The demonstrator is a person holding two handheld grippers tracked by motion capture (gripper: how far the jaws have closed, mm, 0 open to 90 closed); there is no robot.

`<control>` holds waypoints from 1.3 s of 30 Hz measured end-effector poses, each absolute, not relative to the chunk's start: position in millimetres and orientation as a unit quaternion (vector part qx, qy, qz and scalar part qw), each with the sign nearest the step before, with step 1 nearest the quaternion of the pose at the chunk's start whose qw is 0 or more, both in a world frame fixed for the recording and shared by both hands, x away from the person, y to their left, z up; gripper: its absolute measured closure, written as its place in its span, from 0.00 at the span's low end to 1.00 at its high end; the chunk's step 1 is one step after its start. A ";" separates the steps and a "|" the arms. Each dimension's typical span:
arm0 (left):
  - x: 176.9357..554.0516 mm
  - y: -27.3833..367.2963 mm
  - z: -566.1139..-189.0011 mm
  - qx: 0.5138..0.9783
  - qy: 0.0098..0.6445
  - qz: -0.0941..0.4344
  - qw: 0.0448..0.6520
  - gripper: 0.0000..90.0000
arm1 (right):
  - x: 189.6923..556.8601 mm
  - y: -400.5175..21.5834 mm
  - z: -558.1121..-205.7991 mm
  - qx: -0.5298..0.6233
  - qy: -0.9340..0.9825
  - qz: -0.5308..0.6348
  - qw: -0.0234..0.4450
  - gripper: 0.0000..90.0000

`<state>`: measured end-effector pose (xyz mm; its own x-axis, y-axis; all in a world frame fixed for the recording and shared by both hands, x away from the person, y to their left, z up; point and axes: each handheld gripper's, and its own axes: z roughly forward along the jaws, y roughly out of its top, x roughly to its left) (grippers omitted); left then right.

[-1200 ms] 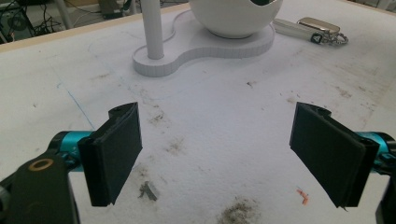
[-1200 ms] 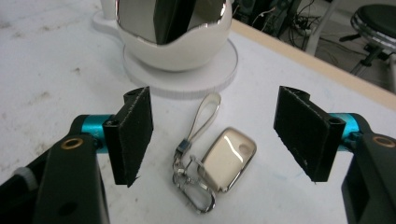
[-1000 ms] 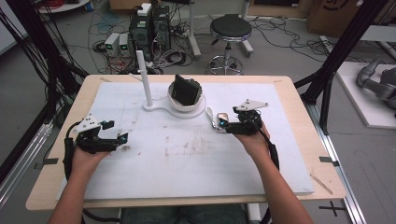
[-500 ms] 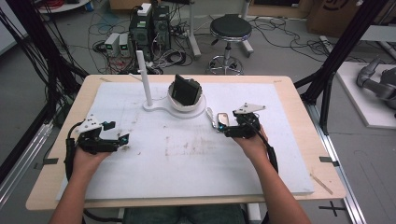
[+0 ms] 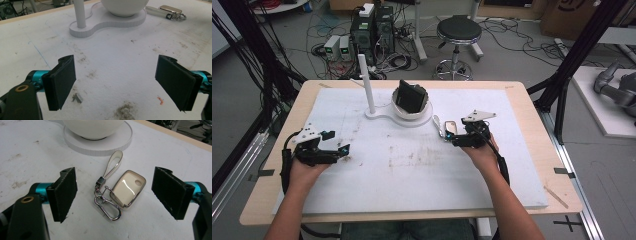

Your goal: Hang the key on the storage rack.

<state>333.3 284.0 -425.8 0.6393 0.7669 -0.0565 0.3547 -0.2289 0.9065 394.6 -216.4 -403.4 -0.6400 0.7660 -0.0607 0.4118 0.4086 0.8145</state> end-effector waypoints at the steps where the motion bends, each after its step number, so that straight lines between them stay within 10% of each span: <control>1: 333.3 284.0 -425.8 0.756 0.371 0.207 0.498 0.19 | 394.6 -216.4 -403.4 0.363 0.810 0.405 0.219 0.23; 39: 326.2 288.1 -428.6 0.759 0.376 0.209 0.489 0.19 | 432.6 -165.2 -444.7 0.356 0.846 0.349 0.187 0.31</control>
<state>326.2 288.1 -428.6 0.6303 0.7746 -0.0509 0.3664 -0.2390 0.8992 432.6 -165.2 -444.7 -0.6757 0.7340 -0.0683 0.4721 0.5020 0.7247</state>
